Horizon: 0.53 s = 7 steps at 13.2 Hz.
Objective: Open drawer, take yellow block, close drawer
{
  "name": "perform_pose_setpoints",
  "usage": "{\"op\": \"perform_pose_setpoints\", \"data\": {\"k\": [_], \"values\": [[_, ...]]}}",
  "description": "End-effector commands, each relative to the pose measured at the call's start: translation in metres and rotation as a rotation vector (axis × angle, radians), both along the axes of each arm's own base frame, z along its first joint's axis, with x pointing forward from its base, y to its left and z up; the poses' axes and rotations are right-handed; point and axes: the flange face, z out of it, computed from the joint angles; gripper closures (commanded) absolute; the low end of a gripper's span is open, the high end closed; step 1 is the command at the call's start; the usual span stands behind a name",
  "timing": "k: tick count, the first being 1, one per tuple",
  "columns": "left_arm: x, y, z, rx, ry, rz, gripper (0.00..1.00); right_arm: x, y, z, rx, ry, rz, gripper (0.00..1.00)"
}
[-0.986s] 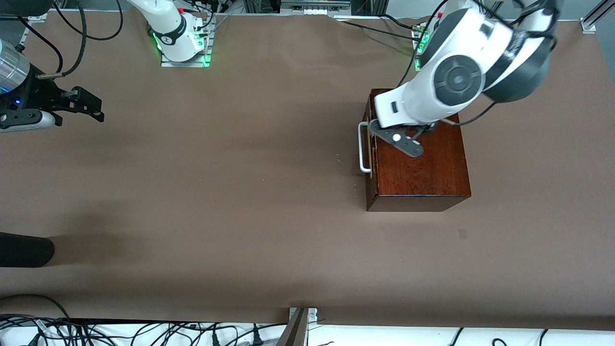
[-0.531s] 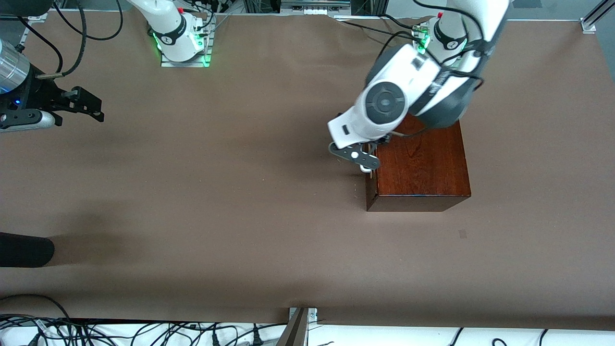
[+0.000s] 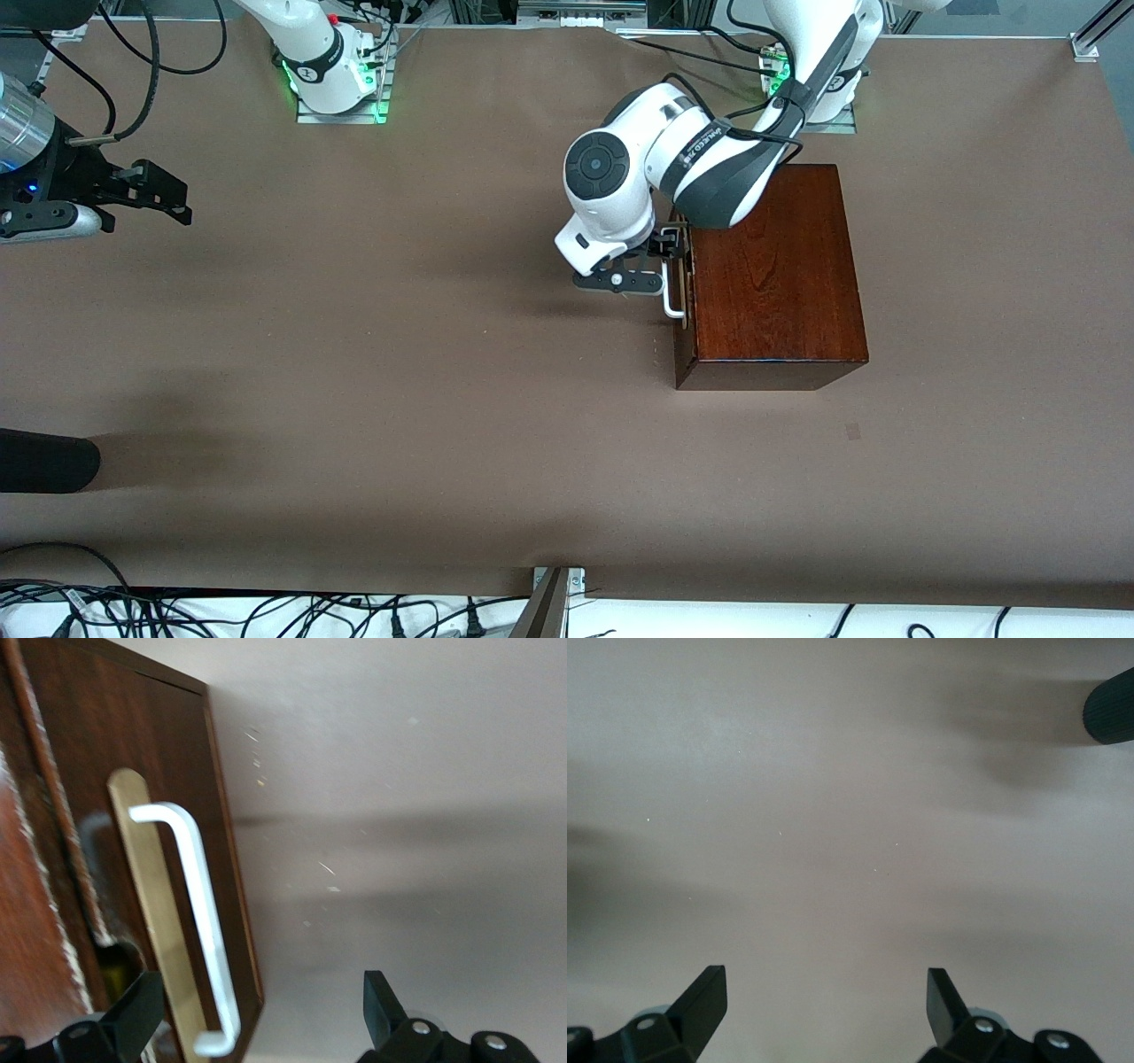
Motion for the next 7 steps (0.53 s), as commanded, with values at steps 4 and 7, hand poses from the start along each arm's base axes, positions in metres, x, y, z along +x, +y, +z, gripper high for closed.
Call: {"op": "perform_pose_setpoints", "data": {"k": [4, 7], "values": [[0.005, 0.009, -0.031, 0.098, -0.052, 0.063, 0.00, 0.001, -0.001, 0.006, -0.008, 0.001, -0.004, 0.00], [-0.003, 0.014, -0.056, 0.123, -0.072, 0.064, 0.00, 0.001, -0.002, 0.006, -0.010, 0.001, -0.004, 0.00]]}}
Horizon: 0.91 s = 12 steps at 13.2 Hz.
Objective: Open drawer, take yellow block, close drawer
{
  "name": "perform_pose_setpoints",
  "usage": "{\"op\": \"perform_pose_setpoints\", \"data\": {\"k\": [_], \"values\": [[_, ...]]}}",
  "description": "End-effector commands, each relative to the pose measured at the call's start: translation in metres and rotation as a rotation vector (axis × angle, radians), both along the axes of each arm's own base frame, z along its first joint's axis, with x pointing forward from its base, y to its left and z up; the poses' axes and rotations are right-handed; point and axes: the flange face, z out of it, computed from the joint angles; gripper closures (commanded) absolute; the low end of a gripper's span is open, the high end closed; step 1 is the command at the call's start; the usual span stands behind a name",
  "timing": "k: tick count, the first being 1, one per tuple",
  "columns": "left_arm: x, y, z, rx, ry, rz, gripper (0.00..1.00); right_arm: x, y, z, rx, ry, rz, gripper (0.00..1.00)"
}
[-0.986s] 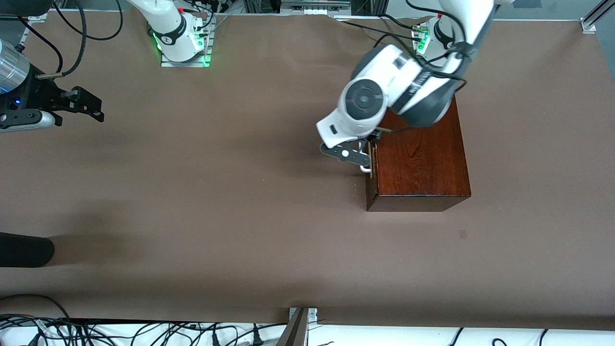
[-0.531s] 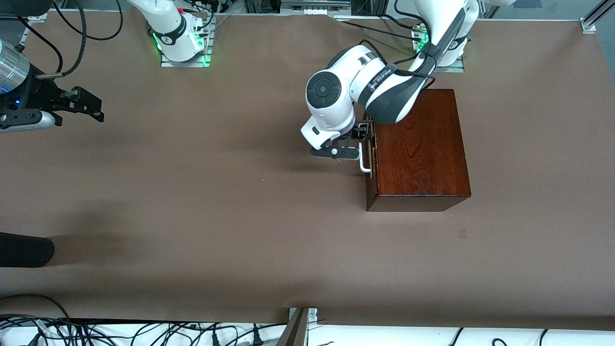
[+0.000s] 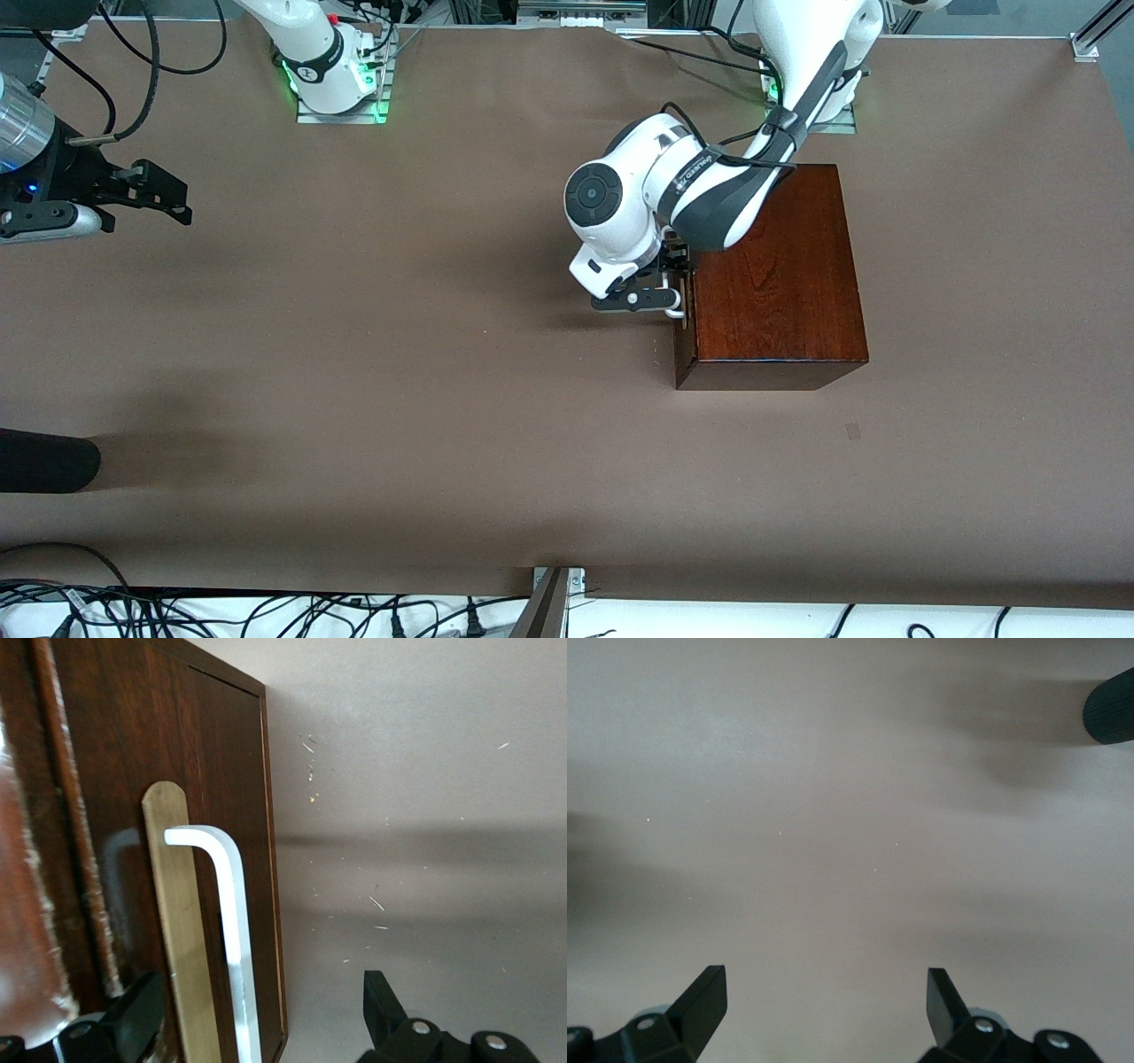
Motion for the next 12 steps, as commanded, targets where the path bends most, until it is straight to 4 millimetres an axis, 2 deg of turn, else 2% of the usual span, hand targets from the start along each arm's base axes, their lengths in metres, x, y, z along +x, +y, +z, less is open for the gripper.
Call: {"op": "perform_pose_setpoints", "data": {"k": [1, 7, 12], "values": [[-0.006, 0.004, -0.017, 0.017, -0.047, -0.007, 0.00, 0.001, -0.002, 0.005, -0.009, 0.002, -0.006, 0.00], [-0.015, -0.006, -0.038, 0.010, -0.063, 0.022, 0.00, 0.001, -0.002, 0.005, -0.010, 0.002, -0.006, 0.00], [-0.029, -0.020, -0.042, 0.046, -0.078, -0.020, 0.00, 0.001, -0.002, 0.005, -0.009, 0.004, -0.006, 0.00]]}}
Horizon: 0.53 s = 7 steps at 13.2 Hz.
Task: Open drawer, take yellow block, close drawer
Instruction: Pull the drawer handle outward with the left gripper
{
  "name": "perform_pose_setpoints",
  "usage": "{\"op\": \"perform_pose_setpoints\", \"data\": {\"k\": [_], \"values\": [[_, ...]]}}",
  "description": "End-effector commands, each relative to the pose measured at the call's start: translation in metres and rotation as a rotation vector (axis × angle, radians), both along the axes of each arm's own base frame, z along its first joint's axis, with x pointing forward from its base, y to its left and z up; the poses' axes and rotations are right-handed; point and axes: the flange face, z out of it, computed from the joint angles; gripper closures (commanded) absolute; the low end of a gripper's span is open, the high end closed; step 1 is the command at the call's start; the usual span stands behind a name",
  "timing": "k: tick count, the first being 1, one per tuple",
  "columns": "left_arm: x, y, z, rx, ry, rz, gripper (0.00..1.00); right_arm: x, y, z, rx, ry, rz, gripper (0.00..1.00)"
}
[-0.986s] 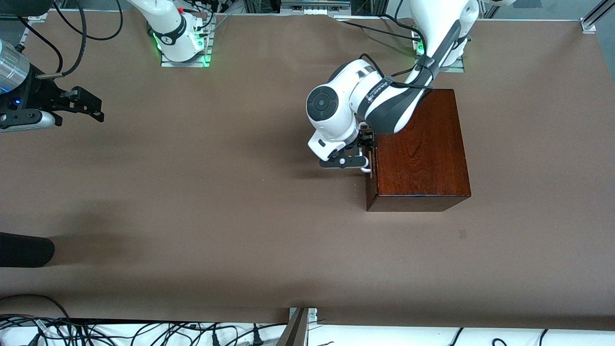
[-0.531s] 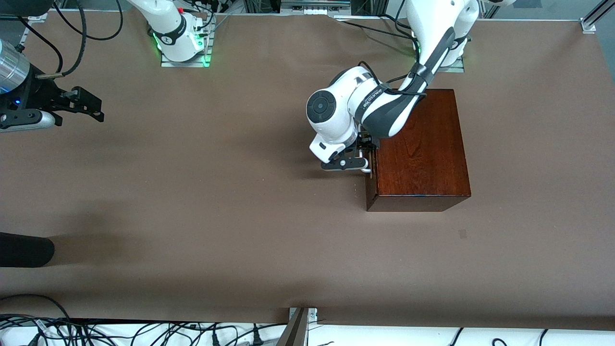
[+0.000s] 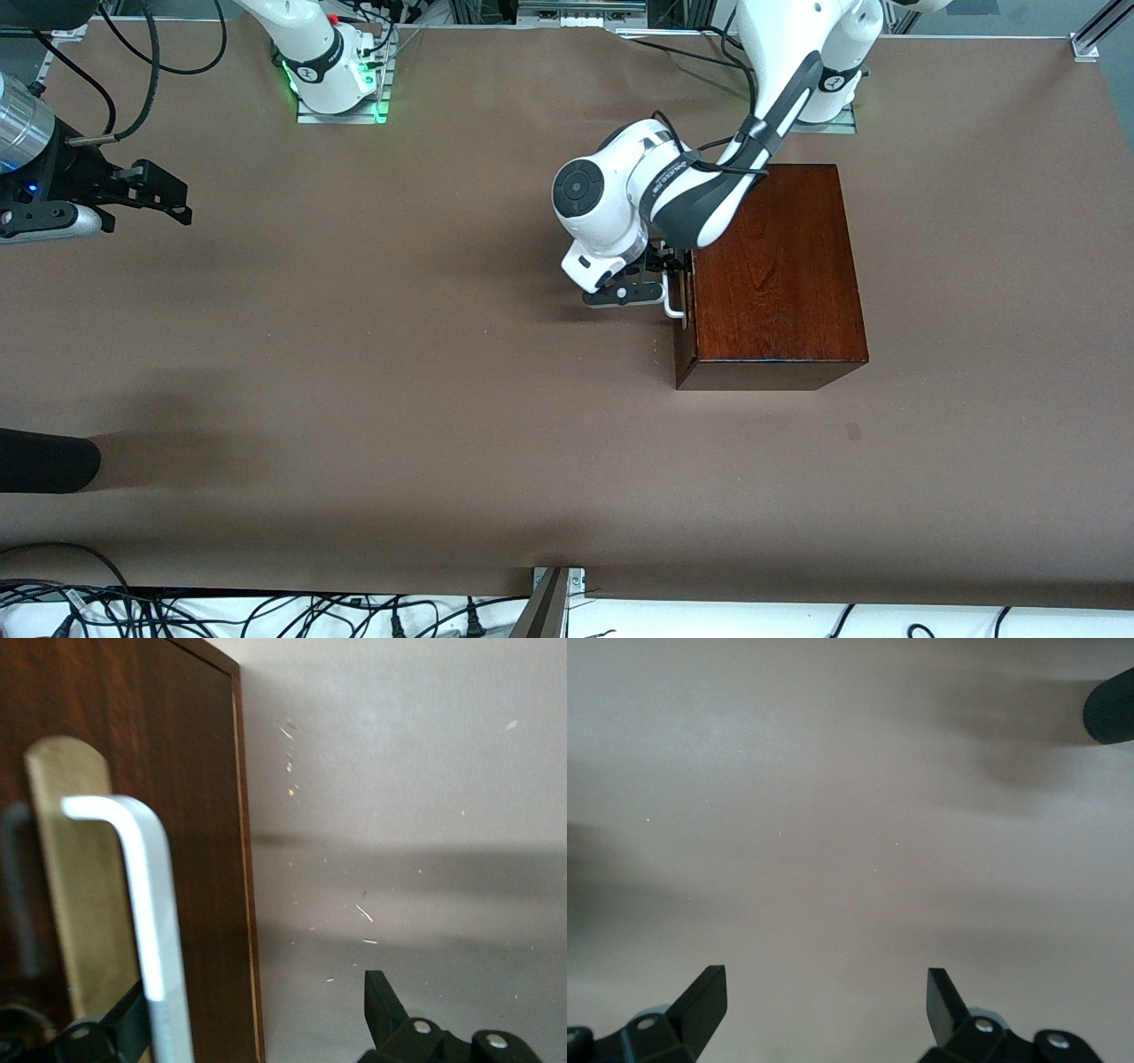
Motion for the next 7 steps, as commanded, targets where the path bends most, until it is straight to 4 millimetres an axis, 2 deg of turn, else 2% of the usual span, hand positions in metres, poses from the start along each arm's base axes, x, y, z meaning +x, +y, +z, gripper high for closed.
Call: {"op": "perform_pose_setpoints", "data": {"k": [1, 4, 7], "values": [[-0.004, -0.001, -0.003, 0.031, -0.030, -0.016, 0.00, 0.001, -0.002, 0.005, -0.010, 0.004, -0.006, 0.00], [-0.004, 0.002, -0.012, 0.079, -0.043, -0.040, 0.00, 0.001, -0.002, 0.005, -0.010, 0.004, -0.006, 0.00], [-0.008, -0.004, -0.020, 0.077, -0.054, -0.007, 0.00, 0.001, -0.002, 0.005, -0.010, 0.004, -0.006, 0.00]]}}
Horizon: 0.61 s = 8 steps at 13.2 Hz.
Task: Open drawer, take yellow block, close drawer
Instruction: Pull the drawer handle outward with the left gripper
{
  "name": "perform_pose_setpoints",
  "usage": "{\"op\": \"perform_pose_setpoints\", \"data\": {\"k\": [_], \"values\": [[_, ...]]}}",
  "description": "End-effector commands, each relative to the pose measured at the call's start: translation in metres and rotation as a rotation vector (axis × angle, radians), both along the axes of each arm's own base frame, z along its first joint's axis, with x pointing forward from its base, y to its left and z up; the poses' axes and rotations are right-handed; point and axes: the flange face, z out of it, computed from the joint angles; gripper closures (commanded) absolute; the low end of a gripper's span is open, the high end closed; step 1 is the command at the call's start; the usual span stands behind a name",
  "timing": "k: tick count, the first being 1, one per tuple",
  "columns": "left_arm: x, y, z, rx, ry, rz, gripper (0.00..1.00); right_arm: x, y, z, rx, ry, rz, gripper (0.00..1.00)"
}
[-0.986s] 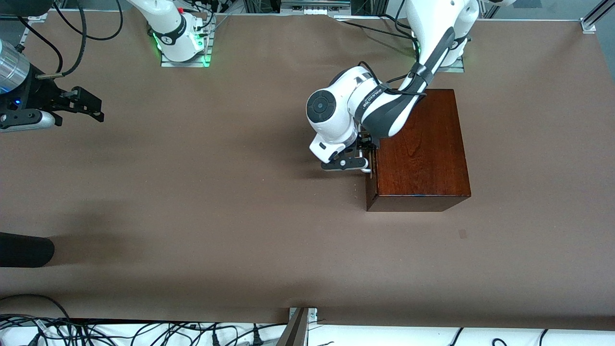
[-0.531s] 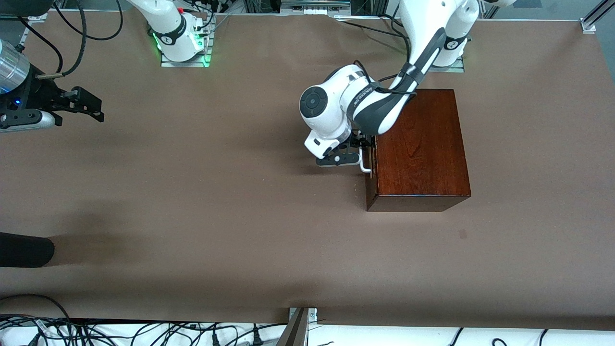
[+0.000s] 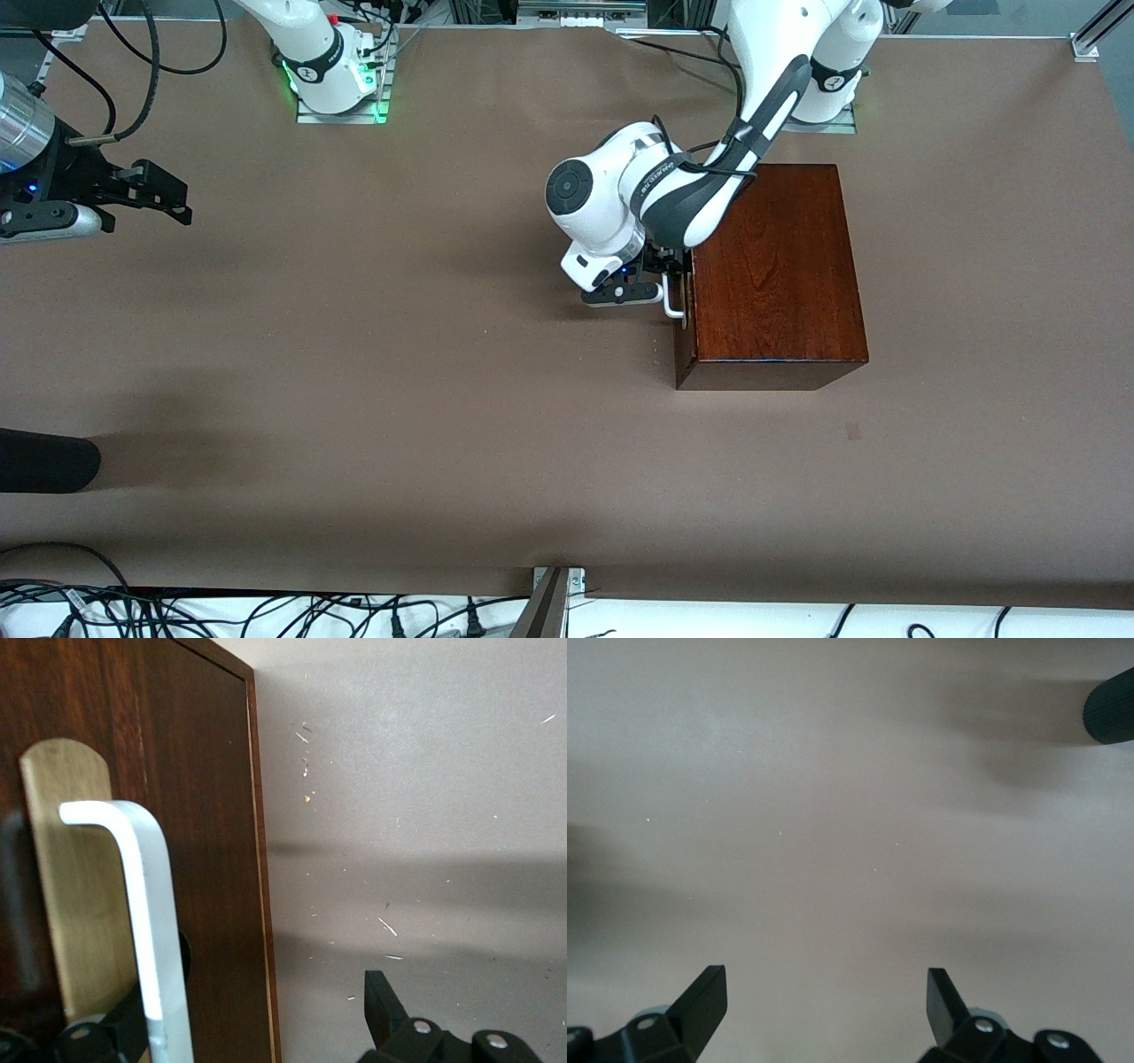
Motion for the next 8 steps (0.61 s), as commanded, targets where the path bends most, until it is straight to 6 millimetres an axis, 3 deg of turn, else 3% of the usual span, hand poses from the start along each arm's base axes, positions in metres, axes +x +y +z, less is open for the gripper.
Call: {"op": "perform_pose_setpoints", "data": {"k": [1, 3, 8], "values": [[-0.014, -0.016, -0.014, 0.021, -0.029, 0.014, 0.00, 0.001, -0.002, 0.005, -0.010, 0.004, -0.006, 0.00], [-0.016, -0.024, -0.017, 0.014, -0.039, 0.031, 0.00, 0.001, -0.002, 0.005, -0.010, 0.004, -0.006, 0.00], [-0.009, -0.044, 0.001, -0.116, -0.059, 0.064, 0.00, 0.001, -0.002, 0.005, -0.010, 0.004, -0.006, 0.00]]}}
